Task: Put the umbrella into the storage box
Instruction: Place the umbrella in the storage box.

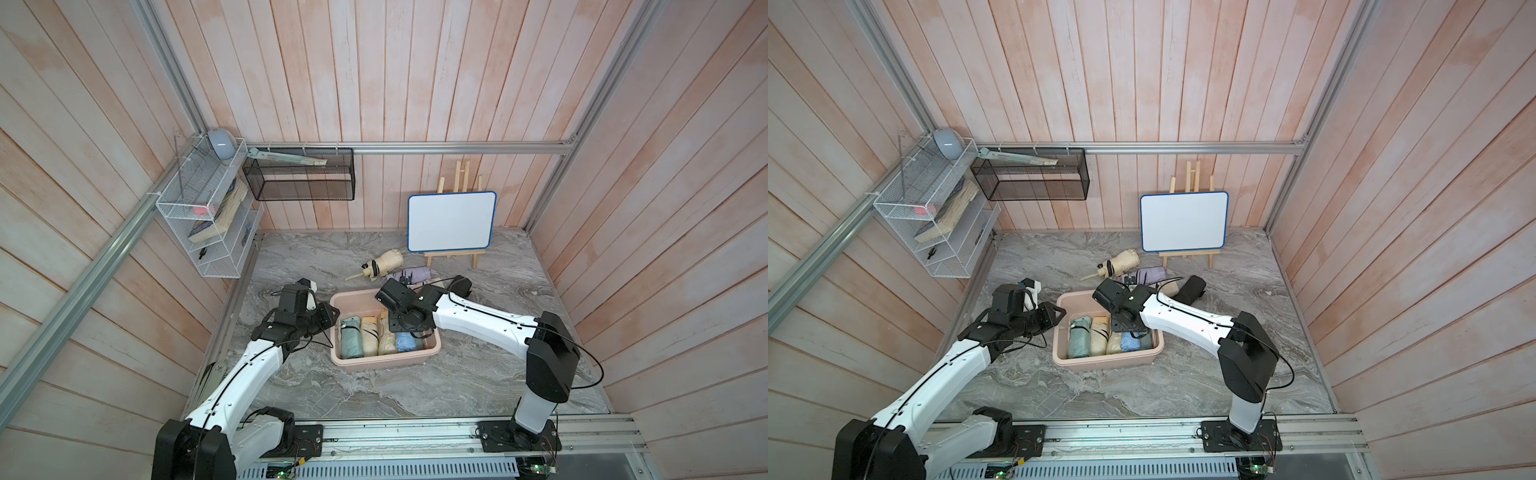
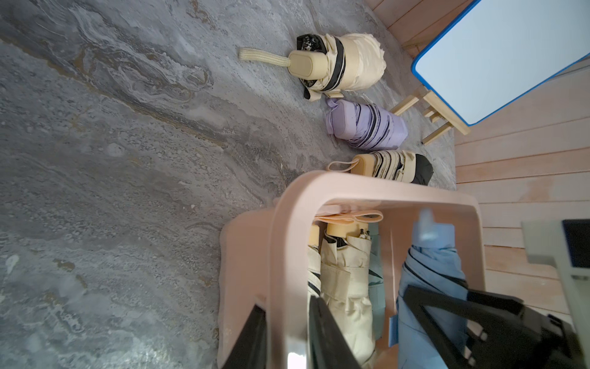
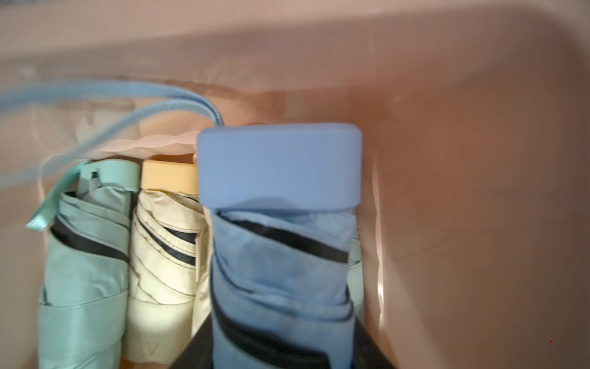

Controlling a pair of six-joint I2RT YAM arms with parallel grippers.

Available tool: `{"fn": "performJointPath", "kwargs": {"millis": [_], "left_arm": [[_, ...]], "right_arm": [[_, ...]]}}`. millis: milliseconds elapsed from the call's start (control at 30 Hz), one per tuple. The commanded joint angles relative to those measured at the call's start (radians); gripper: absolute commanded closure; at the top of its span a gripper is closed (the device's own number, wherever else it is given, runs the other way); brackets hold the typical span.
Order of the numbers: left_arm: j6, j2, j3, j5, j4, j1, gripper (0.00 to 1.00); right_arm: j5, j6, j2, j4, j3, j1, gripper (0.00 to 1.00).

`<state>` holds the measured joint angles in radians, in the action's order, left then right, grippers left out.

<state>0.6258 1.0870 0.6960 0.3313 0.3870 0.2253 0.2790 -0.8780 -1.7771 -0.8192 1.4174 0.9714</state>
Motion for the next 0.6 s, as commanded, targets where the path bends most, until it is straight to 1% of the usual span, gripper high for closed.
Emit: {"fn": "performJointPath", "kwargs": {"millis": [0,133,267,367,567], "left_arm": [[-0.023,0.002,0.048,0.015,-0.021,0.003,0.78],[-0.026,-0.001,0.049,0.01,-0.019,0.003,0.81],[-0.029,0.004,0.054,0.003,-0.013,0.002,0.83],[-0.029,0.002,0.057,0.002,-0.01,0.002,0.83],[-0.032,0.004,0.06,-0.001,-0.005,0.002,0.83]], "right_arm": [[0.061,-0.023,-0.014,0.013,-0.014,-0.021,0.66],[0.069,-0.008,-0.022,0.038,-0.038,-0.049,0.64],[0.059,0.016,-0.043,0.074,-0.049,-0.051,0.6],[0.064,0.022,-0.06,0.083,-0.052,-0.051,0.53],[0.074,0.024,-0.073,0.099,-0.056,-0.05,0.33]]}}
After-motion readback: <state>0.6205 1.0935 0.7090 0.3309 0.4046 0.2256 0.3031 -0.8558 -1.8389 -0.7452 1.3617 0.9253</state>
